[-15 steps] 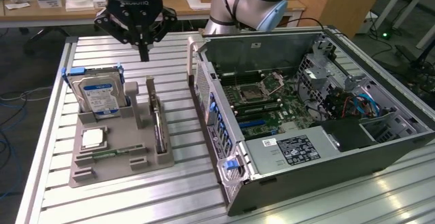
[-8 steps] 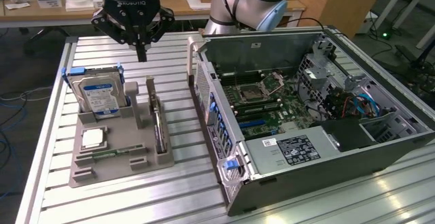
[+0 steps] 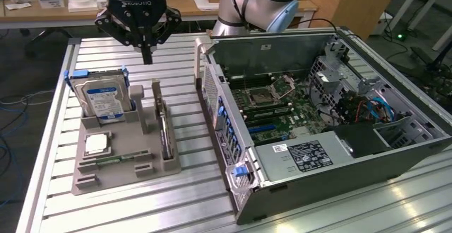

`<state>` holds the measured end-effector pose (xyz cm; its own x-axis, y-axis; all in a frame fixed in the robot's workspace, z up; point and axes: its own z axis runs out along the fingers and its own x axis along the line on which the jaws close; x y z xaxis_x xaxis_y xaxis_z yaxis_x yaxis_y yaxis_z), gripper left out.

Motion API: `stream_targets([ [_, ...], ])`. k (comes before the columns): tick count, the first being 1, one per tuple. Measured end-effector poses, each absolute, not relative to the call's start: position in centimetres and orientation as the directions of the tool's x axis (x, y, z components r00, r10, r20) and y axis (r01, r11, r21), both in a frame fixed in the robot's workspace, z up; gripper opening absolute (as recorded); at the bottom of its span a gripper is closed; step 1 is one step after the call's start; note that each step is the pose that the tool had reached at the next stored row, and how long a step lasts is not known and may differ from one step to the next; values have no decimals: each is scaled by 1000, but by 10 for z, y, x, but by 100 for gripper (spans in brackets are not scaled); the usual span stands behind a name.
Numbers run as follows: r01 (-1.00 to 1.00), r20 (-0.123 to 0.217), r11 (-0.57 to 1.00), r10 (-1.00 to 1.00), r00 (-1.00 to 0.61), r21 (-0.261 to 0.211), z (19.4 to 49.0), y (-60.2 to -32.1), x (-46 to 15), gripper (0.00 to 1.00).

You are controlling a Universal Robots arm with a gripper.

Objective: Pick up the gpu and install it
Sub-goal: 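Pick up the gpu and move the gpu toward the slot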

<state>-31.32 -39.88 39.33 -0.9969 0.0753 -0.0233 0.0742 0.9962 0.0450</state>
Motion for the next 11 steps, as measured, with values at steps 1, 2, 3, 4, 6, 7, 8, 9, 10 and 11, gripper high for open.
stream_targets([
  [1, 74, -23, 996, 75, -997, 45, 393, -399, -313, 11],
  [2, 74, -23, 996, 75, -997, 45, 393, -399, -313, 11],
  [3, 74, -23, 996, 75, -997, 45, 393, -399, -313, 17],
  [4, 74, -23, 996, 75, -997, 45, 393, -399, -313, 17],
  [6, 74, -23, 996, 75, -997, 45, 393, -399, -313, 29],
  [7, 74, -23, 996, 75, -997, 45, 393, -399, -313, 35],
  [8, 74, -23, 996, 75, -997, 45, 393, -399, -313, 35],
  [9, 74, -23, 996, 75, -997, 45, 393, -399, -313, 35],
  [10, 74, -23, 996, 75, -997, 45, 393, -399, -313, 41],
  [11, 74, -23, 996, 75, -997, 45, 393, -399, -313, 47],
])
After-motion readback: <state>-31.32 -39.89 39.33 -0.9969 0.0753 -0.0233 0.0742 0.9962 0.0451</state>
